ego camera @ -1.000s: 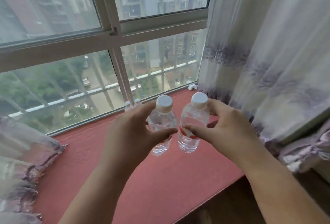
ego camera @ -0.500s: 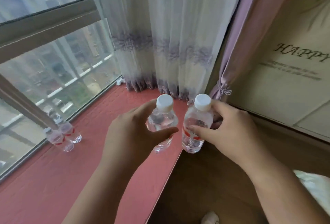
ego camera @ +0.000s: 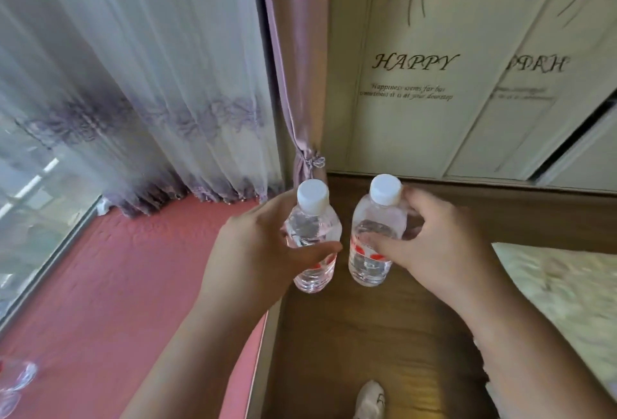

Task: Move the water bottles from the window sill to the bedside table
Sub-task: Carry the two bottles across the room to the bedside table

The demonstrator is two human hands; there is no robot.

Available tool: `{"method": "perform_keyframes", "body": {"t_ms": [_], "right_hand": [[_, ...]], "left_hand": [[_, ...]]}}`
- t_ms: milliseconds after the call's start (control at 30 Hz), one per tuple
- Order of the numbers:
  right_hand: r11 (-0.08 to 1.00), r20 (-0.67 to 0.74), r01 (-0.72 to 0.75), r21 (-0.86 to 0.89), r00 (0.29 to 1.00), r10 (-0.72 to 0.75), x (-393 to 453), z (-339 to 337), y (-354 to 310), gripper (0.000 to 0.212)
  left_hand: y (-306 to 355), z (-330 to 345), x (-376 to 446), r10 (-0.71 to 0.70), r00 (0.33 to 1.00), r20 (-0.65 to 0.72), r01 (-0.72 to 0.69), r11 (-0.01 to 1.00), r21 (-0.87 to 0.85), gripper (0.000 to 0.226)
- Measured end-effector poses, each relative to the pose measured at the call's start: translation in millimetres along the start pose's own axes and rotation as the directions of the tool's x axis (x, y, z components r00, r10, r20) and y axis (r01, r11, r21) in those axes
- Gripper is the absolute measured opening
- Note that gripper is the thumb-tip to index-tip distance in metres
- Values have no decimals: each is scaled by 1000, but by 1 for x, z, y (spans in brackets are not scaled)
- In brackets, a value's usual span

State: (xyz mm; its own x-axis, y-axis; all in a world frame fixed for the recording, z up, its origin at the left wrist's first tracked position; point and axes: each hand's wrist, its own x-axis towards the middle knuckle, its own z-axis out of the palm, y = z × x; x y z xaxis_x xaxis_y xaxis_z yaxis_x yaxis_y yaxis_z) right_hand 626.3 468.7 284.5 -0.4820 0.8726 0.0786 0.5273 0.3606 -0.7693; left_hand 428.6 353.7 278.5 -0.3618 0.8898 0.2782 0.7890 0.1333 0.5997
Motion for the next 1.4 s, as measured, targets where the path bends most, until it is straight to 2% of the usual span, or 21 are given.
{"method": "perform_keyframes", "body": {"t_ms": [367, 667, 1000, 1100, 1400], "right_hand": [[997, -71, -50, 51, 996, 53, 59, -70, 58, 51], [996, -110, -83, 28, 990, 85, 100, -108, 92, 55], [978, -182, -206, -32, 963, 197, 167, -112, 115, 55], [968, -243, -241, -64, 945, 219, 199, -111, 116, 55], [945, -400, -320, -71, 877, 267, 285, -101, 117, 54]], "left_hand": [[56, 59, 82, 98, 995, 14, -99, 994, 50, 76], [79, 105, 143, 158, 987, 11, -158, 987, -8, 74], [62, 145, 239, 225, 969, 102, -224, 974, -24, 74], [51, 155, 281, 248, 957, 149, -240, 968, -68, 72], [28, 170, 395, 347, 924, 162, -329, 936, -127, 68]]}}
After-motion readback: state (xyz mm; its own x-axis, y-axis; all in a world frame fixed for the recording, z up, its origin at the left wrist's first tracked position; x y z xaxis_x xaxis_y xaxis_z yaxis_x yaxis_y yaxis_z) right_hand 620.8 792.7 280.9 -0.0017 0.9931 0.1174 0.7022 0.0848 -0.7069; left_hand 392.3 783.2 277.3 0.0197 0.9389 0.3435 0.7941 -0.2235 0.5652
